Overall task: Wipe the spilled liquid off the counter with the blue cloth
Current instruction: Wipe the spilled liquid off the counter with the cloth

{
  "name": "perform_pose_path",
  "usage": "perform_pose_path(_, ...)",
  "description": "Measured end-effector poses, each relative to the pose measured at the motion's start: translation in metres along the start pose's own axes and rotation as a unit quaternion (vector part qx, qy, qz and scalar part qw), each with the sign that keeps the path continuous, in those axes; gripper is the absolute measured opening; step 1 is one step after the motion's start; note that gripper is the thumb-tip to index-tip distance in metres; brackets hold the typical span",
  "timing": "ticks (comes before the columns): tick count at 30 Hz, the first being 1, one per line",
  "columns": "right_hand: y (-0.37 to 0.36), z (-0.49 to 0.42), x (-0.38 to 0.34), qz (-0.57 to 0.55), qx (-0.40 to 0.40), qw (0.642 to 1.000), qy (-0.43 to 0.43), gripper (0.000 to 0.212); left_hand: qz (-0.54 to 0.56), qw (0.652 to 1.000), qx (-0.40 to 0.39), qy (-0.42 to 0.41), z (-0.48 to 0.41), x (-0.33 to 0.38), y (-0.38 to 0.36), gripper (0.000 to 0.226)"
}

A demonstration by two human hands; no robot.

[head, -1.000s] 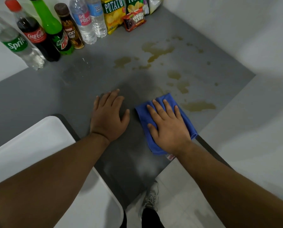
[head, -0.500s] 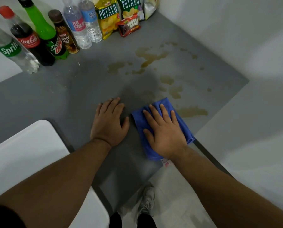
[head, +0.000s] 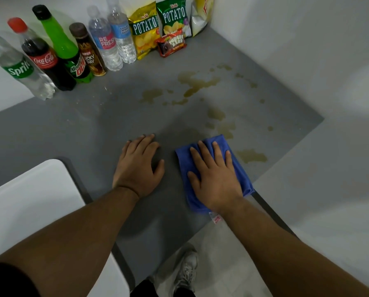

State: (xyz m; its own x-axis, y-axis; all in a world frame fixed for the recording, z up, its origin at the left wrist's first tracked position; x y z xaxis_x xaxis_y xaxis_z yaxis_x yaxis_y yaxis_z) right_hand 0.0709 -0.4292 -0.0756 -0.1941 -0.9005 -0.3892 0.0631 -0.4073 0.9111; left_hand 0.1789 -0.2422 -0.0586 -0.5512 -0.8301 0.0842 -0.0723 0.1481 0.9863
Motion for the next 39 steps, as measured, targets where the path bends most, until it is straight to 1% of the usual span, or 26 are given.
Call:
perform_pose_path(4,0.001,0.025,0.015,0.002,-0.042,0.992,0.117,0.064,0.007,1.000,-0.003,0.002,0.000,0.000,0.001,0.051)
perform_pose_path(6,0.009,0.031,0.034,0.008,-0.048,0.989,0.141,0.062,0.009,1.000,0.001,0.001,0.000,0.000,0.001,0.050)
perform_pose_path(7,0.013,0.029,0.042,0.011,-0.045,0.990,0.133,0.062,0.010,1.000,0.001,0.000,0.000,0.000,0.001,0.050)
perform_pose_path(9,0.019,0.017,0.048,0.016,-0.032,0.996,0.088,0.063,0.008,1.000,-0.001,-0.001,0.000,0.000,0.000,0.051)
perform_pose_path(12,0.017,-0.009,0.031,0.021,-0.004,1.000,0.009,0.067,0.006,1.000,0.001,0.001,0.000,0.000,0.000,0.051)
perform_pose_path(14,0.011,-0.018,0.015,0.024,0.000,1.000,-0.015,0.069,0.007,1.000,0.002,0.003,0.000,0.000,0.000,0.051)
perform_pose_path(16,0.005,-0.014,0.007,0.023,-0.012,1.000,0.008,0.070,0.008,1.000,0.000,0.004,0.000,0.000,-0.001,0.051)
perform_pose_path(20,0.005,0.010,0.019,0.015,-0.052,0.993,0.110,0.065,0.009,1.000,0.004,0.002,0.000,-0.002,-0.002,0.052)
perform_pose_path(22,0.011,0.011,0.029,0.011,-0.062,0.991,0.119,0.064,0.010,1.000,-0.003,0.003,0.000,-0.003,-0.003,0.051)
perform_pose_path(25,0.016,-0.002,0.031,0.015,-0.046,0.996,0.072,0.065,0.011,1.000,-0.006,0.005,0.000,-0.003,-0.004,0.052)
perform_pose_path(28,0.014,-0.028,0.017,0.024,-0.011,1.000,-0.016,0.069,0.011,1.000,-0.007,-0.003,-0.001,-0.003,-0.006,0.052)
perform_pose_path(30,0.008,-0.039,0.004,0.033,-0.002,0.998,-0.056,0.071,0.007,1.000,-0.011,-0.008,-0.001,-0.003,-0.007,0.052)
perform_pose_path(32,0.002,-0.037,-0.003,0.029,-0.016,0.998,-0.044,0.071,0.000,1.000,-0.015,-0.012,-0.001,-0.003,-0.008,0.052)
perform_pose_path(36,0.007,-0.010,0.018,0.032,-0.074,0.993,0.091,0.068,0.007,1.000,-0.013,-0.008,-0.001,-0.004,-0.007,0.049)
perform_pose_path(37,0.012,-0.009,0.027,0.034,-0.081,0.991,0.105,0.068,0.012,1.000,-0.016,-0.007,-0.001,-0.004,-0.008,0.049)
perform_pose_path(39,0.020,-0.017,0.038,0.035,-0.076,0.993,0.083,0.067,0.021,0.999,-0.027,-0.005,-0.002,-0.005,-0.009,0.049)
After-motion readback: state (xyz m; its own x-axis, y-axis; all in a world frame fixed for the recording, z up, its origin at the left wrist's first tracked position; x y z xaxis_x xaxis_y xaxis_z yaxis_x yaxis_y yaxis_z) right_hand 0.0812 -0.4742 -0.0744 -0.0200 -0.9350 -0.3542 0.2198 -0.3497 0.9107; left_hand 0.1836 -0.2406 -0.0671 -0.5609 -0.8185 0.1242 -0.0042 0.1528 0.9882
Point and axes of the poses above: each hand's wrist, its own z-axis away from the middle knuckle, its own y-axis out of the back of the hand, x = y × z, the point moved 5 cm from there along -z, towards the middle knuckle, and after that the axes turned 12 degrees about -z, right-handed, at the moved point
